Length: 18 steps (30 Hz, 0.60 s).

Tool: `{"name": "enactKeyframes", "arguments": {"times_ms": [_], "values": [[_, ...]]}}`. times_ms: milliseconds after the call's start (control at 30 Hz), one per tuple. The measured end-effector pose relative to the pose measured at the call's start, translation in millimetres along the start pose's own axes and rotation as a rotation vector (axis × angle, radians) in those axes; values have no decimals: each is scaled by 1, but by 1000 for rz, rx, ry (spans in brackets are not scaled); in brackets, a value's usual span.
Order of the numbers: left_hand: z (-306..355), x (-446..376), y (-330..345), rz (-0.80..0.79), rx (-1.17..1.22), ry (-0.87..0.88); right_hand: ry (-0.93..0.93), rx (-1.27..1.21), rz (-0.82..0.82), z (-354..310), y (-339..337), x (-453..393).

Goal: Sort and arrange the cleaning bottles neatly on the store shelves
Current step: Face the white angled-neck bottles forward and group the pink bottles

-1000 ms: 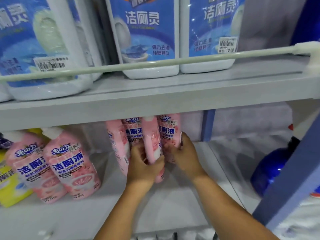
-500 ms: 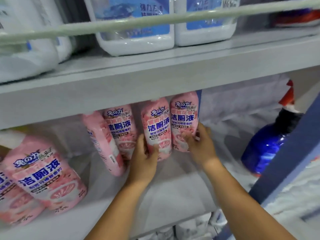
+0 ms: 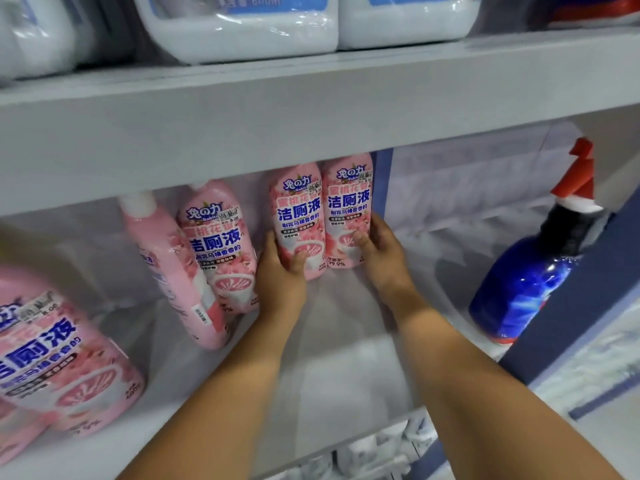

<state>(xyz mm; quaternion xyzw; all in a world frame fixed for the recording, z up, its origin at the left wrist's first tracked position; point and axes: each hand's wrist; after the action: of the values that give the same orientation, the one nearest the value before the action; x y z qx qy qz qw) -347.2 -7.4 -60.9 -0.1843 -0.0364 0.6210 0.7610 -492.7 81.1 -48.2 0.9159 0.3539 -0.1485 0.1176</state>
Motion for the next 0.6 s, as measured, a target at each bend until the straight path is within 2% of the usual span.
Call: {"name": "enactKeyframes", "arguments": {"times_ms": [267,433,600], "values": [[1,-19,8,-22,-80,-43,14,-5,75,15,3,-8],[12,-8,9,-19,-67,-87,-5,96,-20,23,5,-6],[27,59,-31,-106,128,-41,-27,109,-16,29,6,-7]]}}
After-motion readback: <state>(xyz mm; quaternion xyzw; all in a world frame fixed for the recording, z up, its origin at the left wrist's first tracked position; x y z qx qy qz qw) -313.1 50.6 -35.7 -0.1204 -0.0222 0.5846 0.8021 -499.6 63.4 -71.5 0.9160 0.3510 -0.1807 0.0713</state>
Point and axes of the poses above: each hand's wrist, its own x-axis away from the middle knuckle, its own y-axis out of the palm, z = x × y, and after that the axes turned 7 degrees about -y, right-handed
